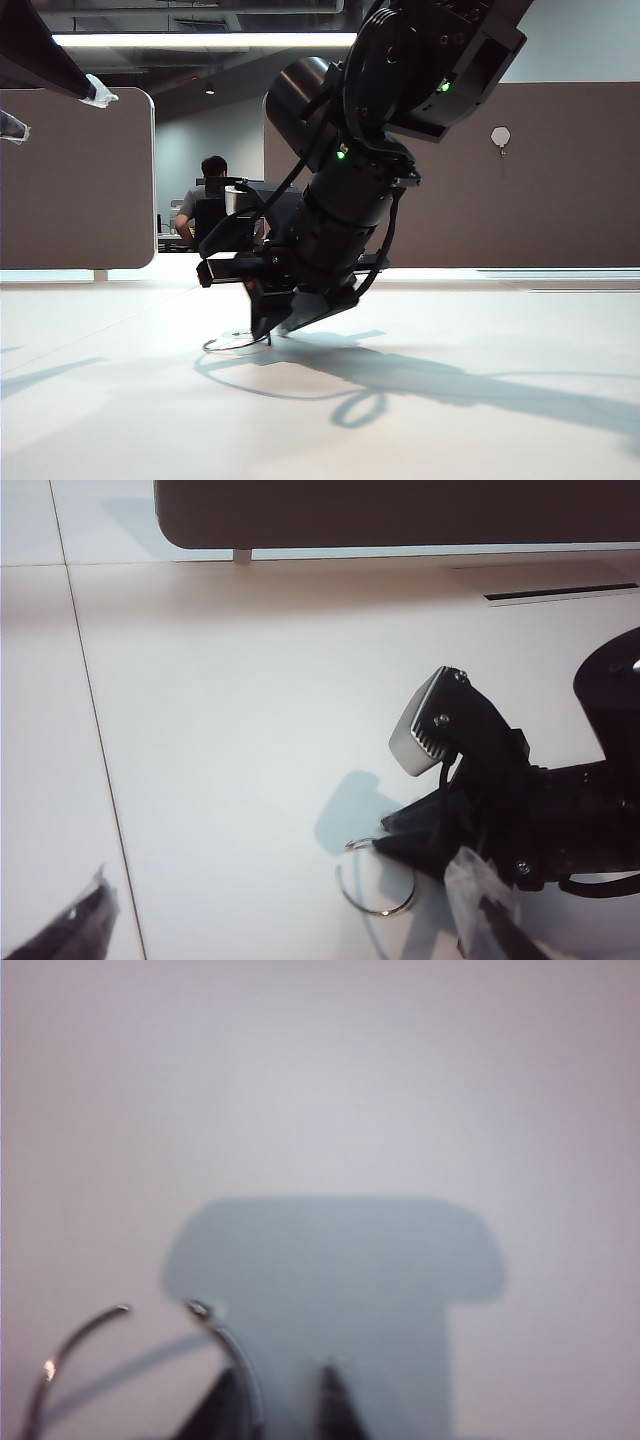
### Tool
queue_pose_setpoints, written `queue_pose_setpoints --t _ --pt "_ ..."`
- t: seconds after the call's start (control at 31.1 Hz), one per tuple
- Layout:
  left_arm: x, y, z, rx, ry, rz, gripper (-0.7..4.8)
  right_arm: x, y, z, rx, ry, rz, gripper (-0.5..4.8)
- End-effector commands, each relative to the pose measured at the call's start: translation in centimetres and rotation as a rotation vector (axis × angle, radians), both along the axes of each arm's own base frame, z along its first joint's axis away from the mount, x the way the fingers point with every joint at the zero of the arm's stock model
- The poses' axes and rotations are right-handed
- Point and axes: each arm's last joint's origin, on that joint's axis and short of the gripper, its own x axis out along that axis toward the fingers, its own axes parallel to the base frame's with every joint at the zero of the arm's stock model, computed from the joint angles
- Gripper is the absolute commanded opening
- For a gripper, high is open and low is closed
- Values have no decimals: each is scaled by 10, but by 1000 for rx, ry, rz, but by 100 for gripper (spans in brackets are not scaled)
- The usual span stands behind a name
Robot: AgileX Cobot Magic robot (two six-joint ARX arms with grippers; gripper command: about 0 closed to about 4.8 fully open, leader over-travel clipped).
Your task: Hang the earring on the hook.
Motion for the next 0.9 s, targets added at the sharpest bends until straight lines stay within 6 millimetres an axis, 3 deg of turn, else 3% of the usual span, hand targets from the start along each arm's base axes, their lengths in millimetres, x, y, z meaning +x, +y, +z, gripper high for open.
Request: queue_pose_setpoints --t 0.03,0.26,0.42,0.61,0.74,0.9 --pt "0 0 3 17 -31 -8 479 -12 -9 -26 -113 163 21 -9" --pt "0 0 3 18 -31 -7 479 -7 -6 -20 -14 170 74 -6" --pt "0 0 4 17 -32 -7 479 2 -8 5 52 118 105 -6" --pt "1 -1 8 5 -75 -7 479 29 -37 75 200 -127 45 -6" --pt "3 -1 15 -18 -144 -4 479 49 -73 132 345 -344 -26 -6" --pt "15 -4 20 -73 -216 -6 479 71 -120 189 477 -601 -83 -6"
